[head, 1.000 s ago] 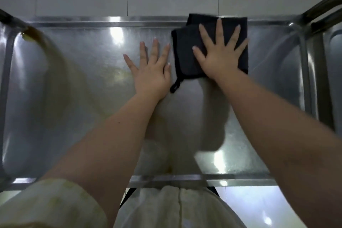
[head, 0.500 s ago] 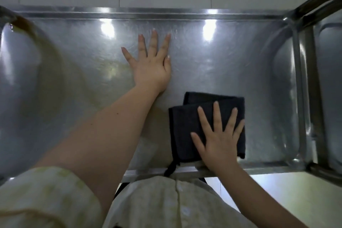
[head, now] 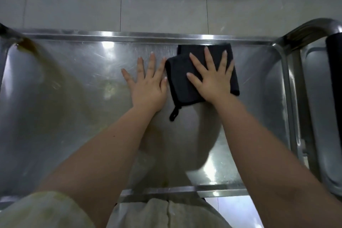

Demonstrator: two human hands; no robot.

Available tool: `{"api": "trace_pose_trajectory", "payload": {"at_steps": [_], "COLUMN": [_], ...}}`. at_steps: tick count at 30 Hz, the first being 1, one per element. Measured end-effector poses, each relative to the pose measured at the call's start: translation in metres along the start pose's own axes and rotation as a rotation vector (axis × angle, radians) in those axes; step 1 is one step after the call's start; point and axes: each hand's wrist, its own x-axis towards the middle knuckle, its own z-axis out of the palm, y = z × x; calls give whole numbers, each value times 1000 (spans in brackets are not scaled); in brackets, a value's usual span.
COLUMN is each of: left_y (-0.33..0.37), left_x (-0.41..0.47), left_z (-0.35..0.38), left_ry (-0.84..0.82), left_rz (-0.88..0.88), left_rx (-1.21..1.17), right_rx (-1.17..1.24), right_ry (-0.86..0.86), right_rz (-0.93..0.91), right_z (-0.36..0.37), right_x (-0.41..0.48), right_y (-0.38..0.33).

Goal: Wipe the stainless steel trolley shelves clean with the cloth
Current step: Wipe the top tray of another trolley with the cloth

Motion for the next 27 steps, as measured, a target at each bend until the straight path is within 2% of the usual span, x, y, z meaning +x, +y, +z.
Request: {"api": "trace_pose_trajectory", "payload": {"at_steps": [7,13,15,17,19,23,25,27], "left_y": [1,1,2,2,1,1,1,1], "left_x": [2,4,4,4,4,2,1,1], "left_z": [2,2,2,1,0,-1,-1,-1], "left_ry": [-12,-19,-27,-30,-33,-14,-7,-21], "left_rz": [-21,-24,-19,-17,-10,-24,-32,-24], "left_rx": [16,33,38,41,43,5,-11,-5], "right_rx": [-29,-9,-13,4,24,-21,-19,18], "right_ry": [54,59,40,27,12,10,-2,9], "right_rz": [-57,269,337,379,342,33,-43,-37], "right_z": [-4,-15,-17,-18,-14,9,14,13], "right_x": [15,5,0,2,1,-33,-48,-51], "right_y": [23,143,160,148,109,3,-12,13]}}
